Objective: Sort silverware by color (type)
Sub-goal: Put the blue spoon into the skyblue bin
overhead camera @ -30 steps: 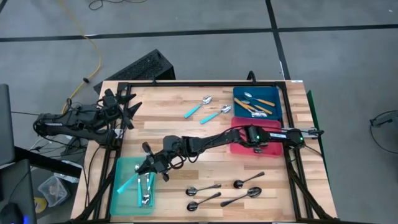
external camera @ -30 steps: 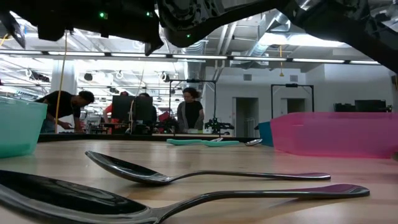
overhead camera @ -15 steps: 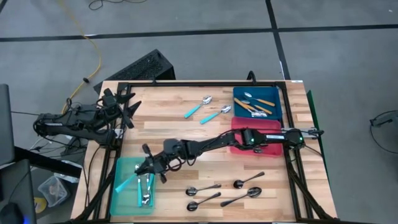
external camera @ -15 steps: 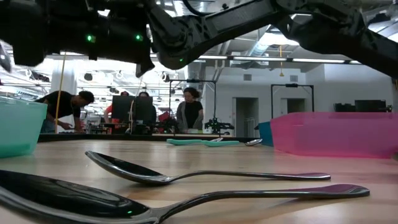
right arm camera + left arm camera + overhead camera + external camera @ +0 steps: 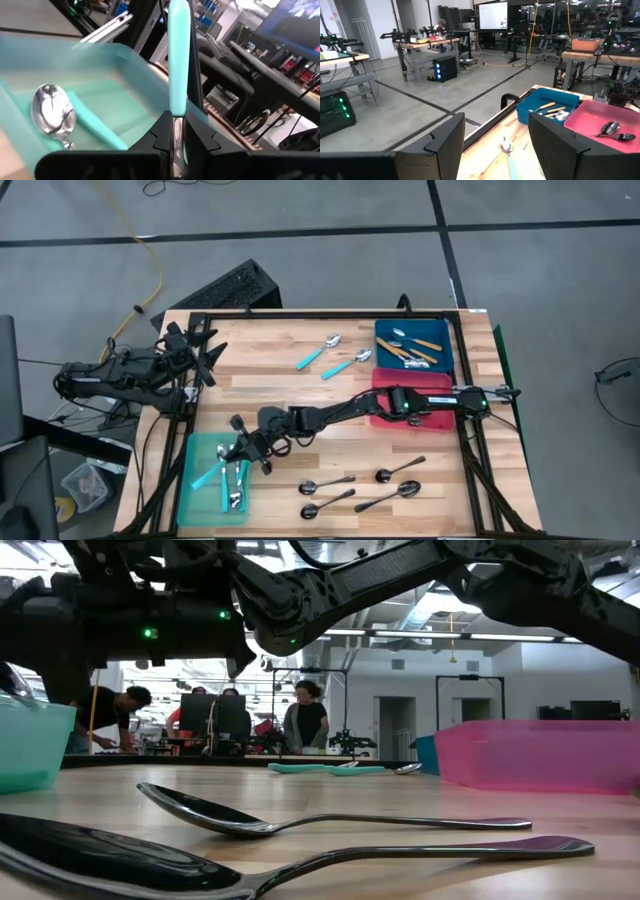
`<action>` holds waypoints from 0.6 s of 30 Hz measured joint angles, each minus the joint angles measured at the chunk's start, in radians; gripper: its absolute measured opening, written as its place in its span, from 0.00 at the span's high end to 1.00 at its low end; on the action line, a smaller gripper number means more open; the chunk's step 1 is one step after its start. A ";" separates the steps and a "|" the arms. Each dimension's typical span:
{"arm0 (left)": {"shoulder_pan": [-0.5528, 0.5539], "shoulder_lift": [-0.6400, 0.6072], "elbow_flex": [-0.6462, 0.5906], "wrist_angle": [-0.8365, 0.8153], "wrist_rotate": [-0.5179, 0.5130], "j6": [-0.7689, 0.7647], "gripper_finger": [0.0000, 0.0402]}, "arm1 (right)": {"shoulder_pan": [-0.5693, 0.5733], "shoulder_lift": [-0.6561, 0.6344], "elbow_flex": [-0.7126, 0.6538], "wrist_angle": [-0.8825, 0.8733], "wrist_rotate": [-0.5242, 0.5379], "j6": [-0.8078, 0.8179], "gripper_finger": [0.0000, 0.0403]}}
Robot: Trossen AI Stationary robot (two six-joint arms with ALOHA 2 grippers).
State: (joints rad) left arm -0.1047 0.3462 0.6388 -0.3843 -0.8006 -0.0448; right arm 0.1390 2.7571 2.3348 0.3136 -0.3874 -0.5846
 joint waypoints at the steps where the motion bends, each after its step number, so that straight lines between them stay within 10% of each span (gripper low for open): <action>1: 0.000 0.000 0.000 0.000 0.000 0.000 0.49 | -0.002 0.000 0.000 -0.009 0.000 -0.002 0.87; 18: 0.000 0.000 0.000 0.000 0.000 0.000 0.49 | -0.010 0.000 -0.001 -0.098 -0.003 -0.082 0.86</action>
State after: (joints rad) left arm -0.1047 0.3462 0.6388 -0.3843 -0.8005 -0.0448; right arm 0.1291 2.7571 2.3341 0.2153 -0.3904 -0.6666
